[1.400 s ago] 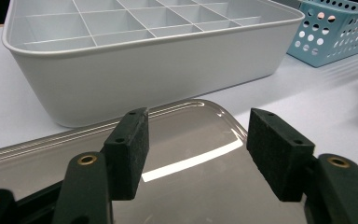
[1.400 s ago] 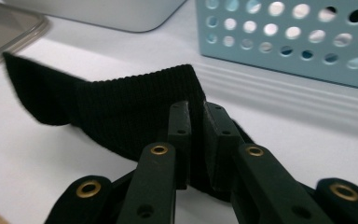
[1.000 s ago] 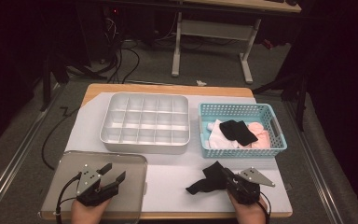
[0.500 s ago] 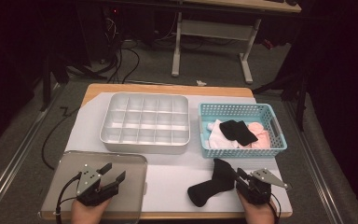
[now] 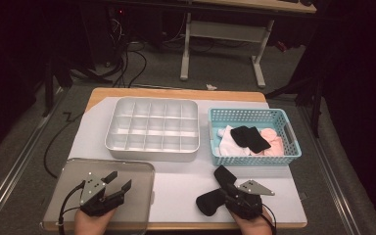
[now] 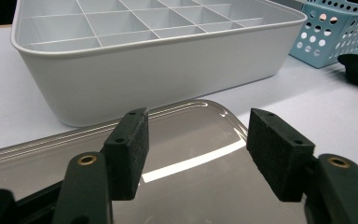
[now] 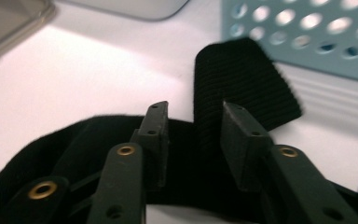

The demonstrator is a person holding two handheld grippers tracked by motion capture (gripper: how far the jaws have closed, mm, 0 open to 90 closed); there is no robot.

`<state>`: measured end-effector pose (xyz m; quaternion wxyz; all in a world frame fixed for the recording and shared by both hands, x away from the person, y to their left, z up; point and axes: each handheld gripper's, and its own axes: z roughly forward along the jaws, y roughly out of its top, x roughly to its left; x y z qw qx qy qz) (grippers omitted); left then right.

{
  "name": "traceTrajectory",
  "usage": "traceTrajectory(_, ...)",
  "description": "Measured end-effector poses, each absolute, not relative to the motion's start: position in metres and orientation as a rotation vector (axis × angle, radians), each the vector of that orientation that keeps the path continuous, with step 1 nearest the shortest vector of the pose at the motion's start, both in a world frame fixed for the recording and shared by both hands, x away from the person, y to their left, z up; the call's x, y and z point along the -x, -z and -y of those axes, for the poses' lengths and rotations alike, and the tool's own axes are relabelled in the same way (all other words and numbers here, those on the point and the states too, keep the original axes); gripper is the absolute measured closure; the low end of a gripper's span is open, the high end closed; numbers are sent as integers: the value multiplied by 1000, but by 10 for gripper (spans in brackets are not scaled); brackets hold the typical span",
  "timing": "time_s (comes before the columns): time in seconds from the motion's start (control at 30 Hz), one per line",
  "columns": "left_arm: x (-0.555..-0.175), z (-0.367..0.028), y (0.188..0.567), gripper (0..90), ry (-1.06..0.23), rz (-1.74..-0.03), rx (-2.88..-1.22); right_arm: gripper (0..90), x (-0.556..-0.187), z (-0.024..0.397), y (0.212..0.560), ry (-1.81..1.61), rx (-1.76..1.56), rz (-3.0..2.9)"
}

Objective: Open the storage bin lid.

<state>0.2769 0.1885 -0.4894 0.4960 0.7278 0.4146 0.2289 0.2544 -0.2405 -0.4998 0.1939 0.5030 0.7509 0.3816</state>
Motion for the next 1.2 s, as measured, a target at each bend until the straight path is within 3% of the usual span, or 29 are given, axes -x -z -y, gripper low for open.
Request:
traceTrajectory(0.33,-277,-188,489,393,-555,-1005,-1763,592,-243,235,490,-1085,-1355,-2095)
traceTrajectory(0.53,-276,-187,489,393,-558,-1000,-1763,698,-245,233,487,-1085,-1346,-2151)
traceTrajectory(0.73,-277,-188,489,393,-554,-1000,-1766,631,-253,238,502,-984,-1414,-2180)
traceTrajectory(0.87,-277,-187,489,393,-553,-1000,-1765,846,-253,238,504,-982,-1414,-2199)
traceTrajectory(1.0,-277,-186,489,393,-551,-997,-1768,865,-256,225,503,-1019,-1375,-2245)
traceTrajectory(1.2,-276,-183,489,396,-549,-990,-1772,863,-269,168,500,-1128,-1232,-2298)
